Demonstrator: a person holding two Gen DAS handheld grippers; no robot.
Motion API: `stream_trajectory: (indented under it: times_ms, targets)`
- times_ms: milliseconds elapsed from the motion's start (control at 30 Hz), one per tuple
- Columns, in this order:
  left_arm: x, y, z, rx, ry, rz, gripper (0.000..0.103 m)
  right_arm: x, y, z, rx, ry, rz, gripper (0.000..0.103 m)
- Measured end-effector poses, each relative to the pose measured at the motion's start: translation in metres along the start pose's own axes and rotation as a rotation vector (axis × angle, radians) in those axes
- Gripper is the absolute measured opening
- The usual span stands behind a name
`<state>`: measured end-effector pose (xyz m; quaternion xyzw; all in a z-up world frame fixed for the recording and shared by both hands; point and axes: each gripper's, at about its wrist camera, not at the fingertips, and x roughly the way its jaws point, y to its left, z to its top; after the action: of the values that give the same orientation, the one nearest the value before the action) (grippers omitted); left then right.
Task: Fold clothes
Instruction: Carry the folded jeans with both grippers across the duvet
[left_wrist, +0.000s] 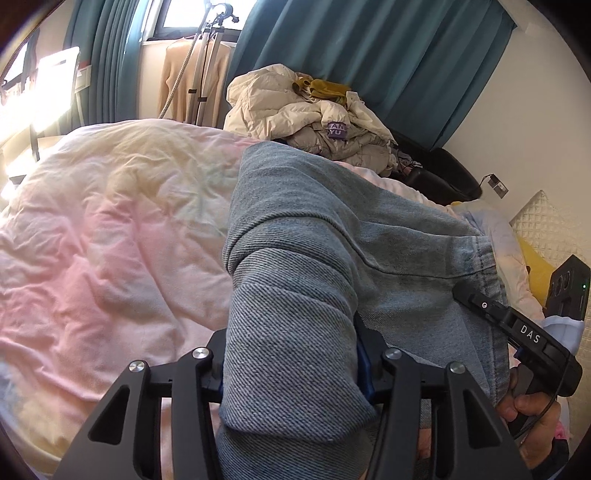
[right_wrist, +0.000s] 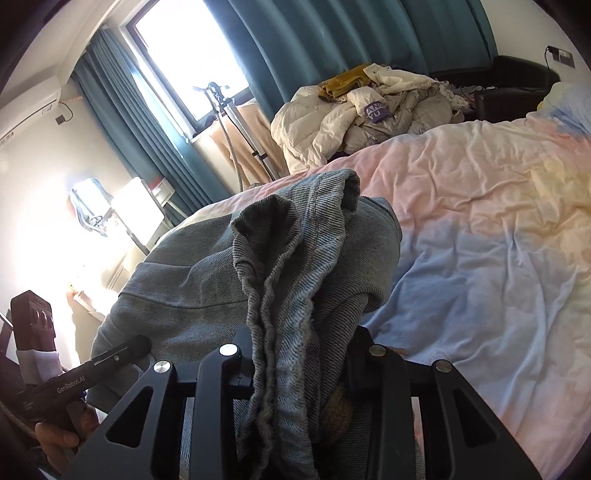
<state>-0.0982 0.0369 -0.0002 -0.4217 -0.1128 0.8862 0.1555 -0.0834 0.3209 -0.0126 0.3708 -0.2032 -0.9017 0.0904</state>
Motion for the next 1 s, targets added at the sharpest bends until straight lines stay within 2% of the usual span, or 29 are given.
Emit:
stream_trajectory:
  times_ms: [300,533,800,1000]
  targets:
    - [-0.046,-0.096,0.006,0.092,-0.035,-0.033,0.051,-0.100,-0.034,0.020,0.040,-0.072,-0.019,0.031]
    - [-0.057,-0.176,0.003,0.169,-0.034,-0.065,0.051,-0.173,-0.076,0.030,0.081,-0.123,-0.055,0.031]
    - [-0.036,-0.267,-0.003,0.251,-0.011,-0.112,0.051,-0.234,-0.146,0.033,0.148,-0.182,-0.119,0.031]
    - [0.013,-0.325,-0.013,0.293,0.038,-0.178,0.051,-0.258,-0.214,0.031,0.199,-0.213,-0.188,0.031]
